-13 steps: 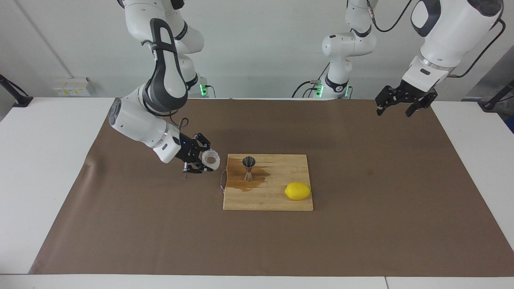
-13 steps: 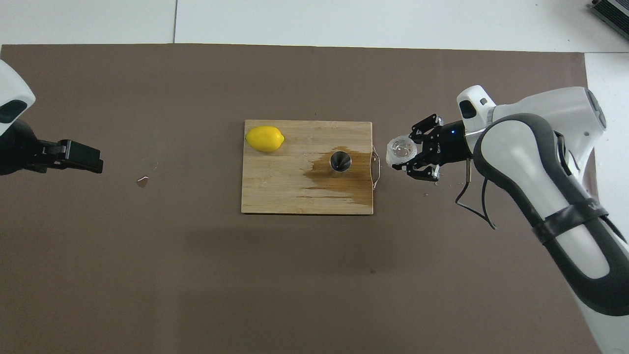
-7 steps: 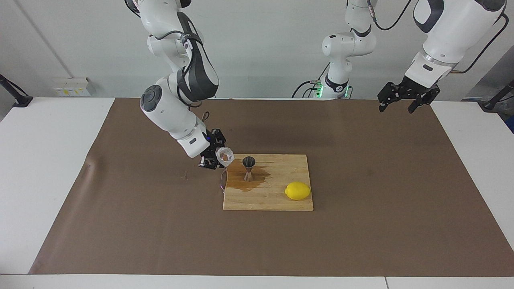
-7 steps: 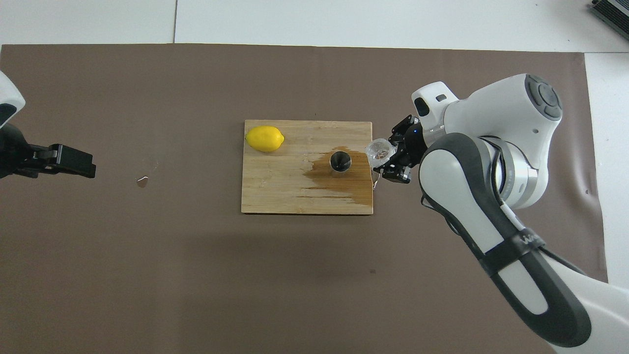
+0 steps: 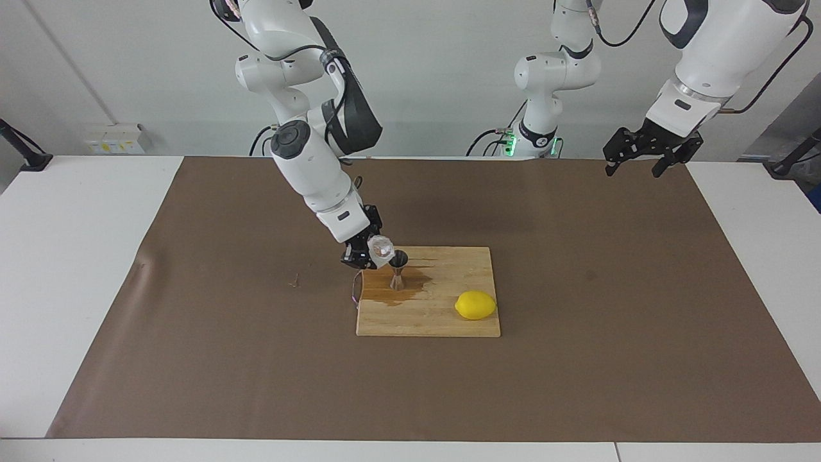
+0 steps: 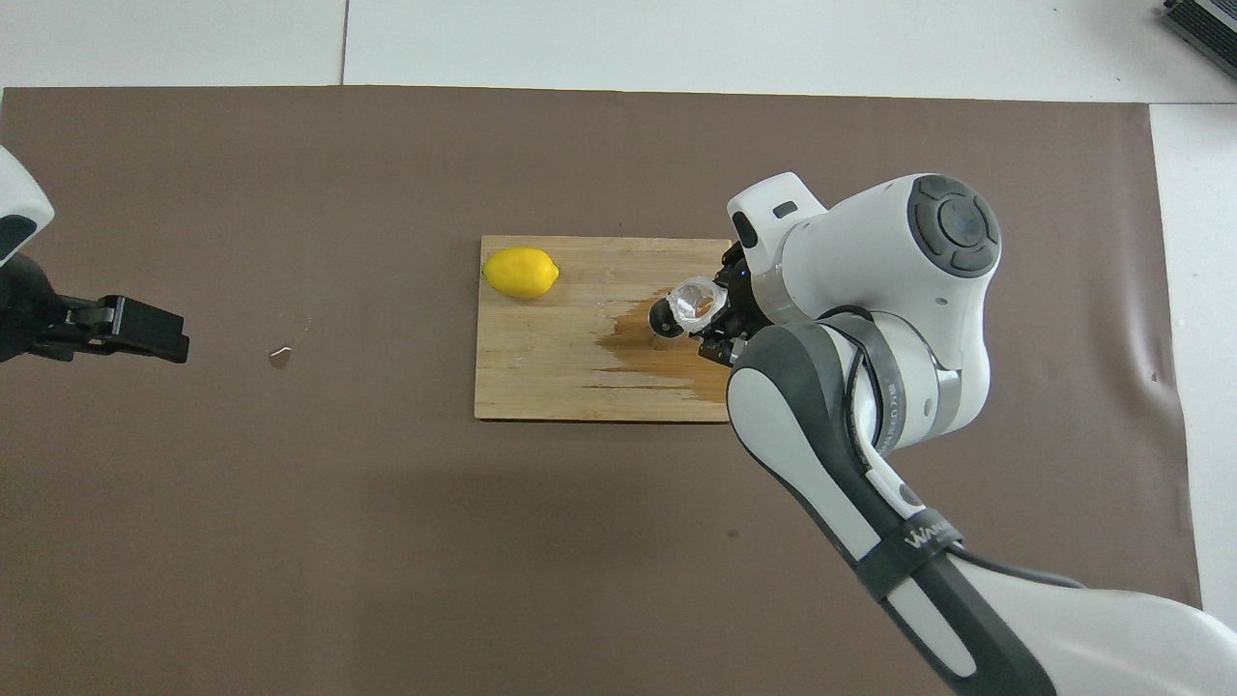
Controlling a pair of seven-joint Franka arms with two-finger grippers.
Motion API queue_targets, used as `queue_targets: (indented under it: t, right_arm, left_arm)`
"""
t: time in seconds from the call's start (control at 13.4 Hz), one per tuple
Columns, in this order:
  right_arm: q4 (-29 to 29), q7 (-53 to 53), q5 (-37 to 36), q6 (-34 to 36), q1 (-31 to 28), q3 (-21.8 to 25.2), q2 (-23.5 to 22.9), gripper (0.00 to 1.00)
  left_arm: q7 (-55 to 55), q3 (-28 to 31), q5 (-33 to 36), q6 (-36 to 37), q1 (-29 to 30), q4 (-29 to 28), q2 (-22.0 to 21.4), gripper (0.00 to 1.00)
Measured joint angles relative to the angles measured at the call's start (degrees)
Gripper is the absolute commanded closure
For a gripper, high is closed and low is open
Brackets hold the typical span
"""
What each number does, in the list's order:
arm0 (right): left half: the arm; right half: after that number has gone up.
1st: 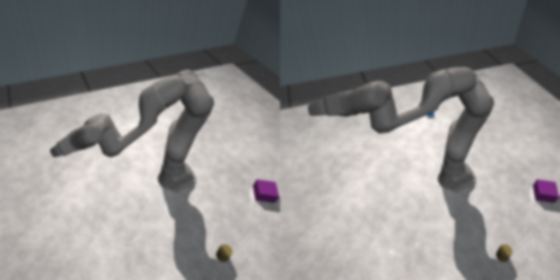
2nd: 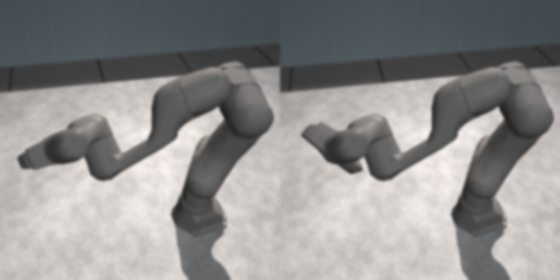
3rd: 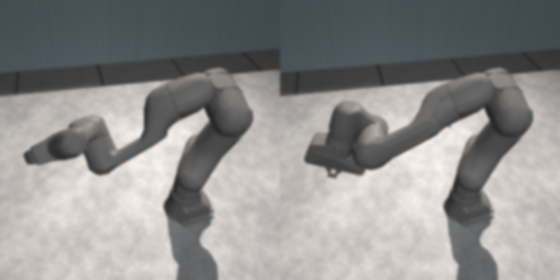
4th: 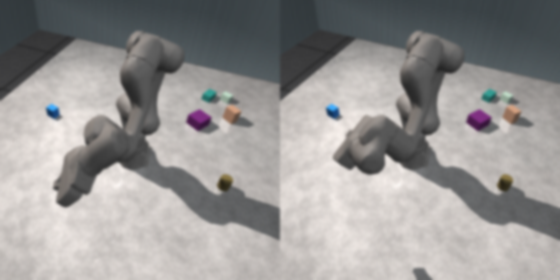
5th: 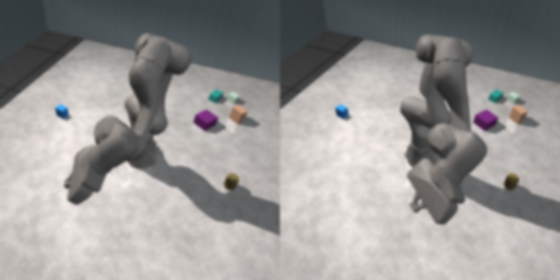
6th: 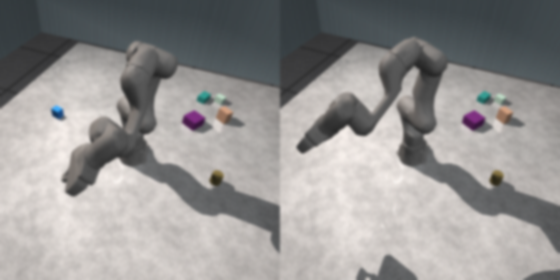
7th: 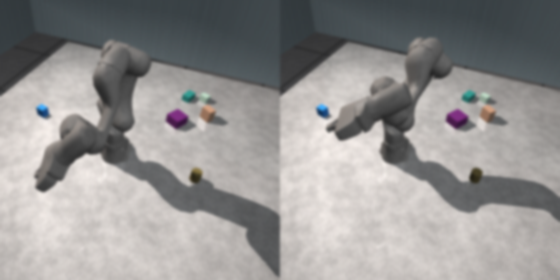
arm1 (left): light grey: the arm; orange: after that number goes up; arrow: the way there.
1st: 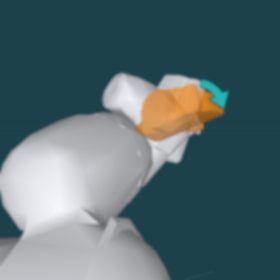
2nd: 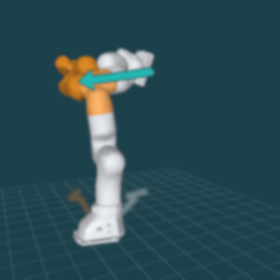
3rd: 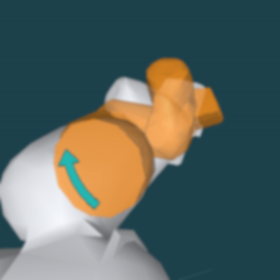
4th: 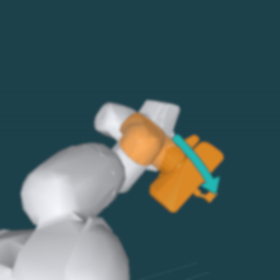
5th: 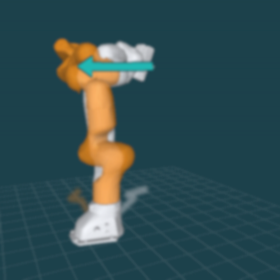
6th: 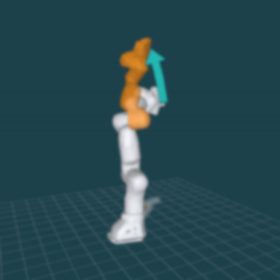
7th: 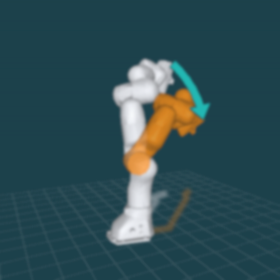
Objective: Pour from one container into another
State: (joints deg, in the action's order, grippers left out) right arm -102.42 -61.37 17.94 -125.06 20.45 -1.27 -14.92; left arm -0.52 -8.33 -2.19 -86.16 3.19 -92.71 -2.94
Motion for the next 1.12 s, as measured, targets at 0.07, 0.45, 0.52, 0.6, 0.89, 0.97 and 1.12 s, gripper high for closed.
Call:
queue_targets:
  t: [0.07, 0.45, 0.52, 0.6, 0.89, 0.97, 1.12]
  right_arm:
    - [0.0, 0.0, -1.6, 0.0, 0.0, 0.0, 0.0, 0.61]
    - [0.1, 0.0, -6.9, 0.0, 0.0, 0.3, 0.0, 0.62]
    - [0.1, 0.0, -7.2, 0.0, 0.1, 0.3, 0.0, 0.61]
    - [0.2, 0.0, -7.4, 0.0, 0.3, 0.2, 0.0, 0.62]
    - [0.3, 0.0, -7.6, 0.0, 0.7, 0.1, 0.0, 0.62]
    - [0.3, 0.0, -7.6, 0.0, 0.7, 0.1, 0.0, 0.62]
    - [0.3, 0.0, -7.6, 0.0, 0.8, 0.1, 0.0, 0.62]
  left_arm:
    - [0.0, 0.1, 0.0, 0.4, 0.0, 0.0, 0.0, 0.0]
    - [0.0, 0.6, 0.0, 0.6, 0.1, 0.0, -0.1, 0.0]
    - [0.0, 0.6, 0.0, 0.6, 0.1, 0.0, -0.1, 0.0]
    - [0.0, 0.6, 0.0, 0.6, 0.1, 0.0, -0.1, 0.0]
    - [0.0, 0.6, 0.0, 0.6, 0.1, 0.0, -0.1, 0.0]
    - [0.0, 0.6, 0.0, 0.6, 0.1, 0.0, -0.1, 0.0]
    - [0.0, 0.6, 0.0, 0.6, 0.1, 0.0, -0.1, 0.0]
